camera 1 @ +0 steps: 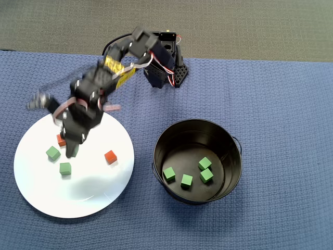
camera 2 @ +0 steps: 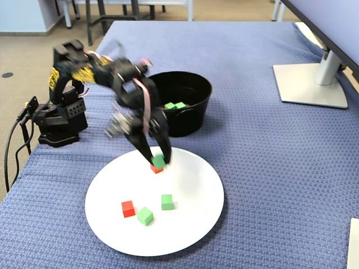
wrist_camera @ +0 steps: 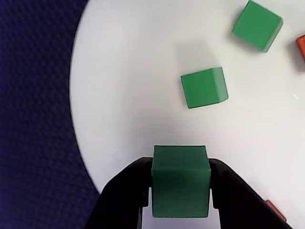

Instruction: Pick up the green cubes from the white plate and place them in the black recipient

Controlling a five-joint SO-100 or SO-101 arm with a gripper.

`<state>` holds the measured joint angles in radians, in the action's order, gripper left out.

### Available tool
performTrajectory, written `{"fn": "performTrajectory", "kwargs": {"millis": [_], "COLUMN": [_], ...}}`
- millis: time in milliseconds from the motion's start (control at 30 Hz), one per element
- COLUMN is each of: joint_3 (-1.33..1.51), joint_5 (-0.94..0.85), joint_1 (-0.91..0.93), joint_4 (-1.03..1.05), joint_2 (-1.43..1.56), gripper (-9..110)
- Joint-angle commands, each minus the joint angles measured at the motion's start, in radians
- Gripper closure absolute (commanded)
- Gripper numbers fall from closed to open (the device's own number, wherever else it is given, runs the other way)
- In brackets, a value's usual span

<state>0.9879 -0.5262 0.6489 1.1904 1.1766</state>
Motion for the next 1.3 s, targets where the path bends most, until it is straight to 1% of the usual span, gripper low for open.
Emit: {"fn": "performTrajectory", "kwargs": {"millis": [0,133,267,500,633,733,767,833,867,933,1033,1133,1267], "joint_3": [0.132,0.321,0.387,0.445,0.462,0.453,0.443,0.416,0.402,0.39,0.362,0.301,0.261], "joint_5": [0.043,0.098,0.184,0.38,0.451,0.485,0.486,0.453,0.436,0.413,0.339,0.222,-0.02], "joint_1": [0.014,-0.048,-0.23,-0.603,-0.788,-0.894,-0.922,-0.956,-0.957,-0.931,-0.821,-0.638,-0.368], "joint_4": [0.015,-0.002,0.038,0.006,-0.005,0.005,0.015,0.046,0.06,0.069,0.074,0.104,0.12], "joint_2": [0.33,0.552,0.652,0.658,0.614,0.578,0.565,0.537,0.529,0.531,0.552,0.565,0.54], "gripper": [102,102,102,102,102,102,95,68,62,59,61,65,72]}}
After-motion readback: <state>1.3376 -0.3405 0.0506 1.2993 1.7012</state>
